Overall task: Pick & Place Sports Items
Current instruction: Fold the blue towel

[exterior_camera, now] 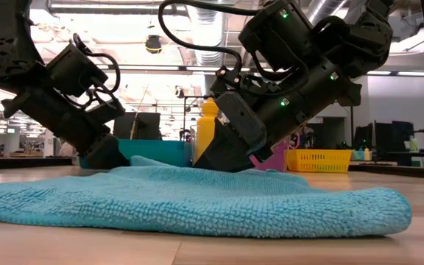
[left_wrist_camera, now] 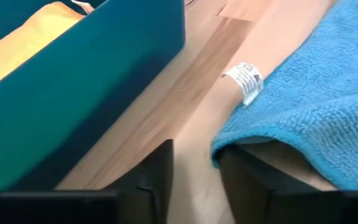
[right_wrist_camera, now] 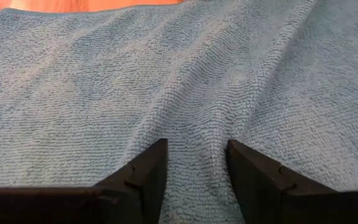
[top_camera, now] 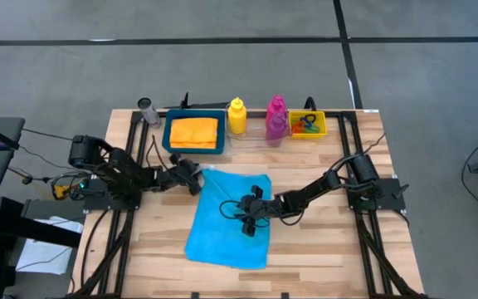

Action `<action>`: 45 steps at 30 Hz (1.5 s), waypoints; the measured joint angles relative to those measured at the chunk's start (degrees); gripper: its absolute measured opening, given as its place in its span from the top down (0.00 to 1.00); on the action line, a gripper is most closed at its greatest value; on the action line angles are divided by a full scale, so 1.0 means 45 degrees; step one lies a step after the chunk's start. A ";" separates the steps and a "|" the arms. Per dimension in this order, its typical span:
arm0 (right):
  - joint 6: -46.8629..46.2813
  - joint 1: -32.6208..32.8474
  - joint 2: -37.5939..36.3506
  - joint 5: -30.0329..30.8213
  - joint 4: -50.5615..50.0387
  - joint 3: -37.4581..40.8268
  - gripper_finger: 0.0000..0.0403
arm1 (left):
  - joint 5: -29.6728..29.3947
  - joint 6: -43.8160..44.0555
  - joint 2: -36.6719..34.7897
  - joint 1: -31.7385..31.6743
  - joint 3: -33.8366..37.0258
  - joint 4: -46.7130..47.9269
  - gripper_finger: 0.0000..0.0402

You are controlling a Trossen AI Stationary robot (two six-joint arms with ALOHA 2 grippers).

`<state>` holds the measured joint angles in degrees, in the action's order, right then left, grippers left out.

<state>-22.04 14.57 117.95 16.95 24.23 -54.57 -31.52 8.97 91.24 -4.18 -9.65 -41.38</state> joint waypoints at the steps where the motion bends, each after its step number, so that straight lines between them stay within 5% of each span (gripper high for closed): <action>1: -0.0001 0.0000 0.0000 0.0000 0.0000 0.0000 0.61 | 0.0058 -0.0005 0.0008 -0.0024 0.0000 -0.0155 0.66; 5: 0.0000 0.0000 0.0000 0.0005 0.0000 0.0000 0.61 | 0.0016 -0.0207 0.0019 -0.0031 0.0010 -0.0490 0.54; 8: 0.0000 0.0000 0.0000 0.0008 0.0000 0.0000 0.61 | -0.1281 -0.1153 0.0029 -0.0031 0.0015 -0.0473 0.46; 15: -0.0002 -0.0005 0.0000 0.0015 0.0000 0.0000 0.61 | -0.2548 -0.1329 0.0029 -0.0685 0.0024 -0.0671 0.36; 19: 0.0000 -0.0005 0.0000 0.0029 0.0000 0.0000 0.61 | -0.1330 -0.0726 0.0029 -0.1110 -0.0034 -0.1084 0.35; 22: -0.0002 -0.0005 0.0000 0.0034 0.0005 0.0000 0.61 | -0.1643 -0.1373 0.0029 -0.1287 0.0042 -0.0430 0.35; 26: -0.0001 -0.0005 0.0000 0.0039 0.0004 0.0000 0.61 | -0.1687 0.0417 -0.0009 -0.1361 0.0178 0.0223 0.35; 32: -0.0004 -0.0005 0.0000 0.0040 0.0000 0.0000 0.61 | 0.0415 0.3677 -0.0099 -0.1086 0.0486 0.1218 0.36; 37: -0.0005 0.0005 0.0000 0.0348 -0.0034 0.0000 0.61 | 0.0323 0.4872 -0.0243 -0.0365 0.0978 0.1027 0.37; 41: -0.0139 0.0005 0.0005 0.0942 -0.0098 0.0000 0.61 | 0.0458 0.4900 -0.1268 0.0259 0.1133 0.1700 0.38; 45: -0.0199 0.0084 -0.0046 0.1990 -0.0200 0.0010 0.61 | 0.1980 0.4246 -0.3676 0.0645 0.1216 0.2551 0.38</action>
<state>-22.94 14.95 117.74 25.91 23.33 -54.52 -22.61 28.08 74.70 -1.28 -4.18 -29.90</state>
